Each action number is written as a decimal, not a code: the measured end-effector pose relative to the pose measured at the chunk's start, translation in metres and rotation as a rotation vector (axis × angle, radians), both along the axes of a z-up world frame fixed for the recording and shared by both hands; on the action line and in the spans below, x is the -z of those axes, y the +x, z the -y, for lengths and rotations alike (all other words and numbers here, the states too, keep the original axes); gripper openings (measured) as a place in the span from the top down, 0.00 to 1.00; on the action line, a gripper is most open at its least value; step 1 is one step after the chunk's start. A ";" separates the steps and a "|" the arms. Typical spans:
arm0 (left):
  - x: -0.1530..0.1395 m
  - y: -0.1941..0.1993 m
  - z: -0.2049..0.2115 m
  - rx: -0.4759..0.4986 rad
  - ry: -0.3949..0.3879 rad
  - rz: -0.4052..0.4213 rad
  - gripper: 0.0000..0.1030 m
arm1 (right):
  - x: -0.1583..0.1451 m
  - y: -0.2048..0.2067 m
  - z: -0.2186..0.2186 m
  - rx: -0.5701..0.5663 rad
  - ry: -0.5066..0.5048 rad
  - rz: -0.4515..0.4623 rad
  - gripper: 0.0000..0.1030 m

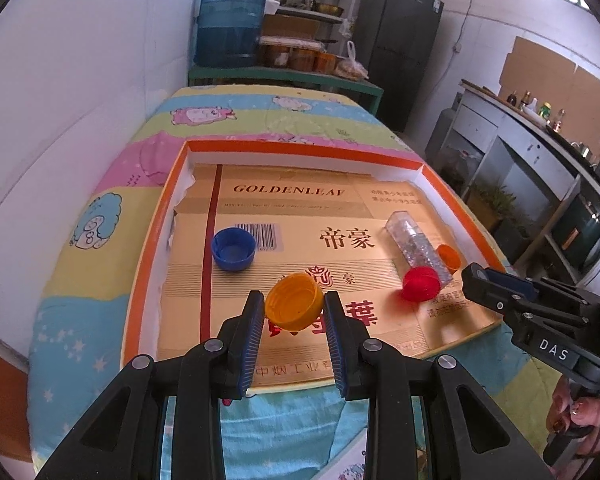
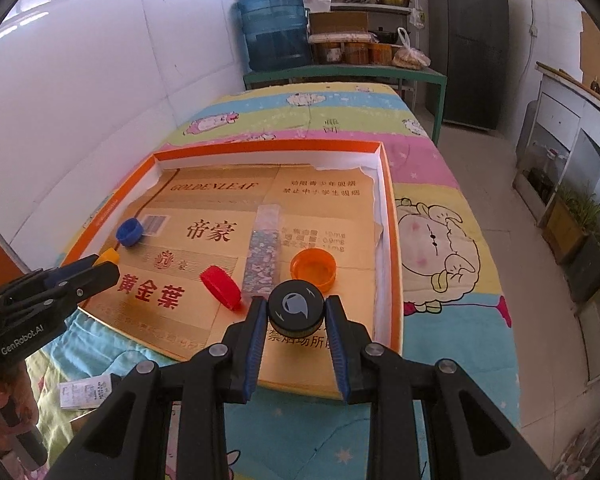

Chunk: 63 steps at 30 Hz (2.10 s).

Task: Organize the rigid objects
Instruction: 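Carry the orange cap with the left tool while the right tool carries the black cap into the tray, then open the left tool over the tray while the right tool releases the black cap, then move both tools back toward the items left on the quilt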

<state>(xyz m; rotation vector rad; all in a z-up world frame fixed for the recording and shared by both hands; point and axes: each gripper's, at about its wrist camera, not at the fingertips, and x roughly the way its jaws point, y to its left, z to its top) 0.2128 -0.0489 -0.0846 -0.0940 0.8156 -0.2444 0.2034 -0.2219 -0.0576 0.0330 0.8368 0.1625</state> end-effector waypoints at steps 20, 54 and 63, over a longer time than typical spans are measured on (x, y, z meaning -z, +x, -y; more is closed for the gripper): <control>0.010 0.003 0.009 0.008 0.048 -0.013 0.68 | 0.011 0.009 0.001 -0.002 -0.022 -0.042 0.71; -0.023 -0.040 -0.015 -0.009 -0.011 0.045 0.56 | -0.022 -0.033 -0.009 0.017 -0.032 0.031 0.71; -0.038 -0.069 -0.023 -0.012 -0.022 0.075 0.56 | -0.037 -0.057 -0.018 0.010 -0.038 0.061 0.71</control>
